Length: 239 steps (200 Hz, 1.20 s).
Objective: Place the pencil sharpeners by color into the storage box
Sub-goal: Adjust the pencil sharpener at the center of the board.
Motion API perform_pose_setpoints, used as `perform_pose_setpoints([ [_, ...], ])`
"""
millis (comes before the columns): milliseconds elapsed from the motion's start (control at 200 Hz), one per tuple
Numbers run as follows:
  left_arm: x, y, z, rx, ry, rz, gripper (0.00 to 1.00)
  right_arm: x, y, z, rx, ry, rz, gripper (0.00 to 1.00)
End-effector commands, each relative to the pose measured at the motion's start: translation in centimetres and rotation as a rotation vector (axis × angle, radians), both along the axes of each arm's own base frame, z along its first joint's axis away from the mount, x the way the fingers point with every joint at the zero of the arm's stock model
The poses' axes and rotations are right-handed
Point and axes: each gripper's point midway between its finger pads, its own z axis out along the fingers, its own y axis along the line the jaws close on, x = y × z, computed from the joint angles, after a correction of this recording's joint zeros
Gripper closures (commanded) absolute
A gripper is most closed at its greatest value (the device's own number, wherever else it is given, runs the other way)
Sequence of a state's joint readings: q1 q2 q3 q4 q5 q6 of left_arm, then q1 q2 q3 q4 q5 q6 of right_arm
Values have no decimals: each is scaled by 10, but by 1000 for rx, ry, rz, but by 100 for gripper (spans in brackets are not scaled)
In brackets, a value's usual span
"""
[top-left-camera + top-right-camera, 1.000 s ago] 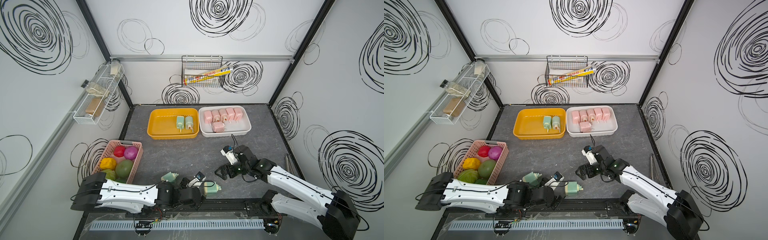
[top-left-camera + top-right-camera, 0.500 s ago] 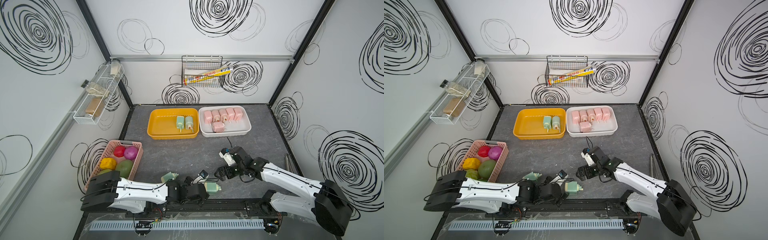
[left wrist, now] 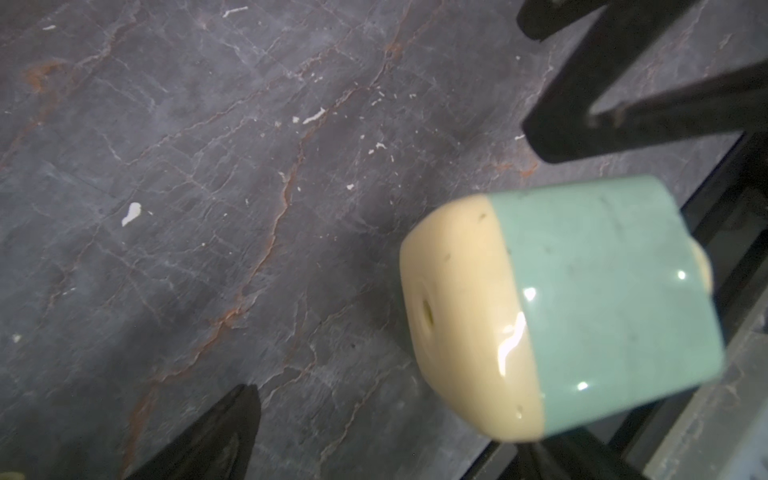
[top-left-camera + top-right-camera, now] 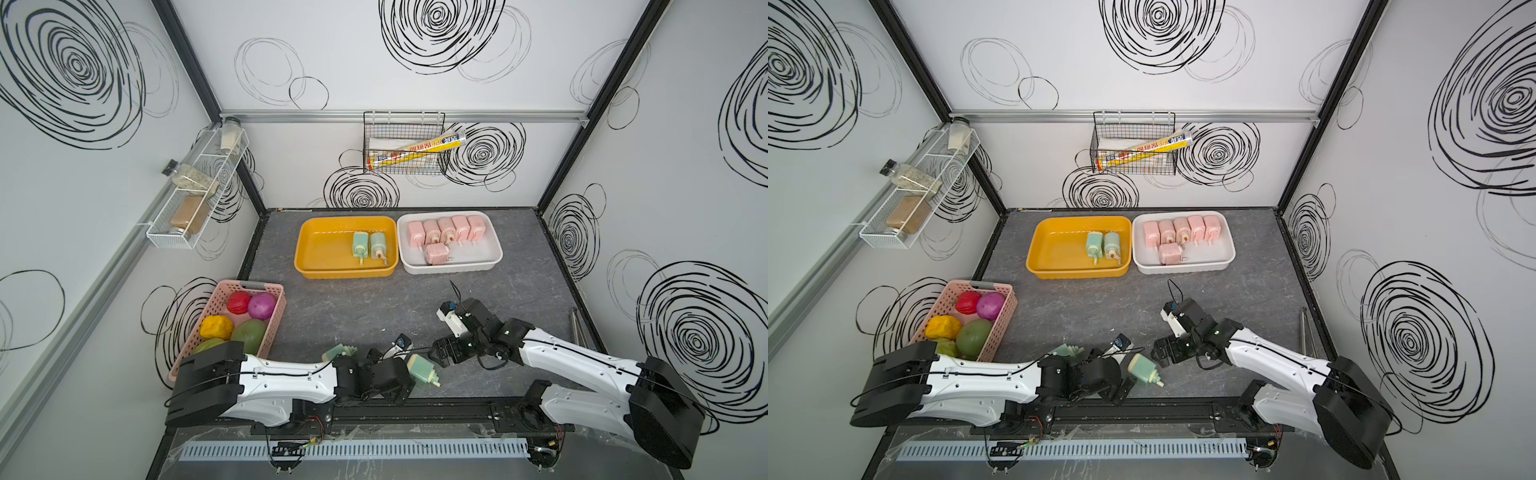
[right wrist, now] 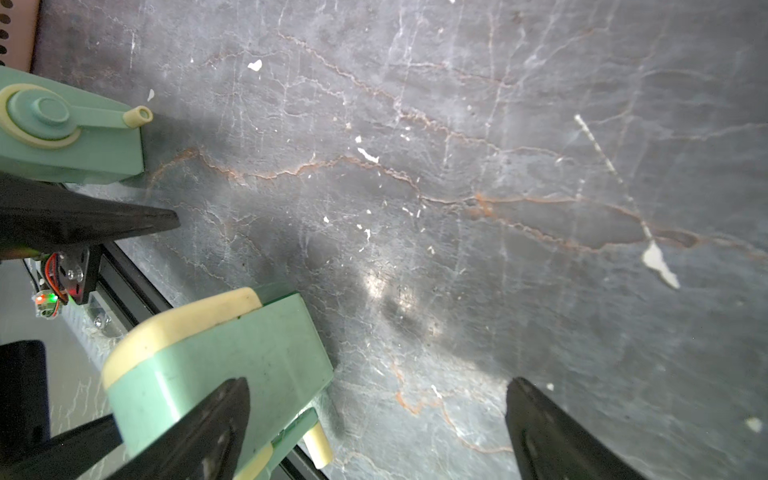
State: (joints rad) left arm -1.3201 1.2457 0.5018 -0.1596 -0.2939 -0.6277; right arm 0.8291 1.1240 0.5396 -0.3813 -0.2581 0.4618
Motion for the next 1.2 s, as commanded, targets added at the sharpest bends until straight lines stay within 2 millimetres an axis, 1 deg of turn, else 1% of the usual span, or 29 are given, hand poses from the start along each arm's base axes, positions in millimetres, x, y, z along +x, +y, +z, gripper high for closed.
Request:
perform_pose_setpoints([
  [0,11,9,-1,15,-30,26,1,-9,-10,-6,-46,15,-12,0],
  [205,23,15,-1,8,-26,62,1,-12,-13,-8,-67,7,-29,0],
  [420,36,15,0,7,-42,96,1,-20,-14,-8,-69,8,-35,0],
  [570,46,11,1,-8,-47,120,1,-26,-15,-10,-86,11,-34,0],
  [821,53,1,4,-15,-55,113,1,-31,-16,-11,-93,18,-44,0],
  [916,57,-5,5,-31,-50,111,1,-31,-17,-11,-96,14,-56,0],
  [1036,63,-14,8,-44,-57,109,1,-26,-17,-9,-91,-4,-84,0],
  [1191,70,-10,9,-40,-68,130,1,-22,-22,-9,-103,-25,-117,0],
])
